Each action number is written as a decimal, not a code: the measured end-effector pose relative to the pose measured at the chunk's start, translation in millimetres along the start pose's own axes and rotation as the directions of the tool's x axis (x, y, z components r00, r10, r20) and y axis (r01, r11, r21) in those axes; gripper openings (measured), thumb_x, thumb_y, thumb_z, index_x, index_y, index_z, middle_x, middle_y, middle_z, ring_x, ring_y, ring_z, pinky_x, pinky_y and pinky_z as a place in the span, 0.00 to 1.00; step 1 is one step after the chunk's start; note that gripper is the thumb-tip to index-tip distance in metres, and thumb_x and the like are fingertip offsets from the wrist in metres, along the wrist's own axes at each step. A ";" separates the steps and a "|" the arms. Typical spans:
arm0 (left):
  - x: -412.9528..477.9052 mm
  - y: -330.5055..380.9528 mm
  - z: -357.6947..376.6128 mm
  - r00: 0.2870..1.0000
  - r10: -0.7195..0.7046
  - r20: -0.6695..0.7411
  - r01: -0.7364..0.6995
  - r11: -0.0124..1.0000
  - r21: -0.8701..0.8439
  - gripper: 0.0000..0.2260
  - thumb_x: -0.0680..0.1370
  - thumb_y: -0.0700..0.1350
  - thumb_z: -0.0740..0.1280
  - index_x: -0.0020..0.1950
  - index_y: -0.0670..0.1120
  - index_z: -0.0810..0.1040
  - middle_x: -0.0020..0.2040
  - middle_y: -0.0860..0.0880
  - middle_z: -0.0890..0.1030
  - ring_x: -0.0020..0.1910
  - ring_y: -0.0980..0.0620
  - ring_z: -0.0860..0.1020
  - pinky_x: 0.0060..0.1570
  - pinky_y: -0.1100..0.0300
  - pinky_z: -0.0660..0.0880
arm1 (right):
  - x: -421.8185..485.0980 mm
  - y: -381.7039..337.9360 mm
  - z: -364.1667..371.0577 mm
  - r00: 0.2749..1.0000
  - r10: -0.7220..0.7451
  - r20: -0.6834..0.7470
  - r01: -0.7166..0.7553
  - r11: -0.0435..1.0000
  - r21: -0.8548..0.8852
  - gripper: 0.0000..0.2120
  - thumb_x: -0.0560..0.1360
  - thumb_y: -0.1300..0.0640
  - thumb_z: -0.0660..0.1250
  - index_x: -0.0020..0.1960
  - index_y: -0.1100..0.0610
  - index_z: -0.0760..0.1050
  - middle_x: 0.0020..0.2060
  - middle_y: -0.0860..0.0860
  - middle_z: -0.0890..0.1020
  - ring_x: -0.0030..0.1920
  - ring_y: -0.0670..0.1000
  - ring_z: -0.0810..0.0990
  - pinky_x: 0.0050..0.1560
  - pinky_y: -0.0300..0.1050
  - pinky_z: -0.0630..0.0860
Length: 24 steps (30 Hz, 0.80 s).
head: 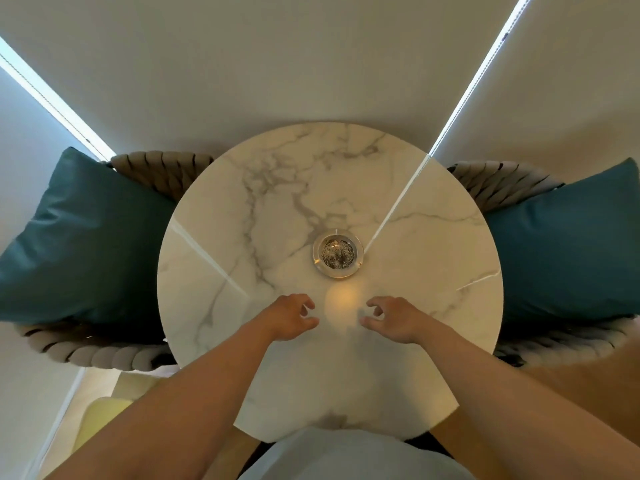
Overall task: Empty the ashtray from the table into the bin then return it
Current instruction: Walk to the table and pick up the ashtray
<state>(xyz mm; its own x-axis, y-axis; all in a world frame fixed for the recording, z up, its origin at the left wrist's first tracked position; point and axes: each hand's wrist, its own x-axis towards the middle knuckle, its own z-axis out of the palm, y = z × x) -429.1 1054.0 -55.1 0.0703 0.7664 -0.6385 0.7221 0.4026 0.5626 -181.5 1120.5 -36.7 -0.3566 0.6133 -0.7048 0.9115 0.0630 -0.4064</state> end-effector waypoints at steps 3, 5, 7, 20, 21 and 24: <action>13.3 3.0 -5.3 0.996 -0.047 -0.080 0.041 0.997 -0.069 0.19 0.75 0.54 0.70 0.63 0.49 0.74 0.56 0.50 0.78 0.52 0.52 0.77 0.55 0.57 0.74 | 21.2 -0.7 -21.2 1.000 -0.017 -0.005 0.017 1.000 -0.002 0.31 0.76 0.40 0.66 0.74 0.55 0.67 0.63 0.56 0.78 0.64 0.56 0.76 0.62 0.45 0.69; 19.6 4.4 -6.6 0.988 -0.082 -0.128 0.070 0.993 -0.095 0.21 0.74 0.54 0.71 0.64 0.49 0.73 0.56 0.49 0.78 0.51 0.51 0.77 0.55 0.58 0.73 | 33.0 -1.7 -34.3 0.999 -0.040 -0.026 0.040 0.999 0.005 0.31 0.76 0.41 0.67 0.73 0.56 0.68 0.62 0.56 0.78 0.63 0.56 0.76 0.61 0.45 0.69; 28.1 6.1 -9.1 0.979 -0.114 -0.166 0.097 0.990 -0.105 0.23 0.73 0.53 0.72 0.65 0.48 0.72 0.56 0.49 0.78 0.51 0.50 0.77 0.56 0.56 0.74 | 45.3 -2.0 -45.6 0.996 -0.078 -0.054 0.079 0.997 0.012 0.30 0.76 0.43 0.68 0.73 0.56 0.68 0.61 0.56 0.78 0.62 0.56 0.77 0.58 0.44 0.69; 95.9 37.7 -51.7 0.977 -0.096 -0.192 0.099 0.995 0.005 0.44 0.66 0.50 0.78 0.75 0.49 0.56 0.55 0.46 0.81 0.54 0.44 0.79 0.56 0.49 0.75 | 108.8 -19.9 -68.9 0.972 -0.179 -0.149 0.183 0.983 0.013 0.38 0.63 0.50 0.80 0.67 0.55 0.65 0.55 0.54 0.74 0.54 0.57 0.75 0.56 0.53 0.75; 99.0 39.6 -53.0 0.979 -0.098 -0.181 0.102 0.995 0.016 0.45 0.65 0.50 0.78 0.75 0.49 0.56 0.55 0.46 0.81 0.54 0.44 0.79 0.56 0.47 0.75 | 111.1 -20.2 -68.7 0.974 -0.175 -0.147 0.178 0.984 0.006 0.41 0.63 0.49 0.80 0.68 0.54 0.64 0.56 0.54 0.73 0.55 0.57 0.75 0.56 0.54 0.75; 105.8 43.0 -53.2 0.981 -0.116 -0.158 0.124 0.992 0.040 0.46 0.63 0.50 0.79 0.74 0.51 0.56 0.55 0.47 0.80 0.53 0.44 0.79 0.55 0.46 0.76 | 116.4 -20.2 -67.3 0.975 -0.173 -0.140 0.169 0.985 -0.034 0.41 0.62 0.49 0.80 0.67 0.53 0.63 0.55 0.53 0.72 0.55 0.57 0.75 0.54 0.54 0.76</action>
<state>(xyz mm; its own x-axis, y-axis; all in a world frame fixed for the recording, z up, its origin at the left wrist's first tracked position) -427.2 1179.0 -70.5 -0.1234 0.7840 -0.6083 0.7524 0.4736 0.4579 -227.6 1243.6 -71.4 -0.4763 0.6972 -0.5357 0.8444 0.1929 -0.4997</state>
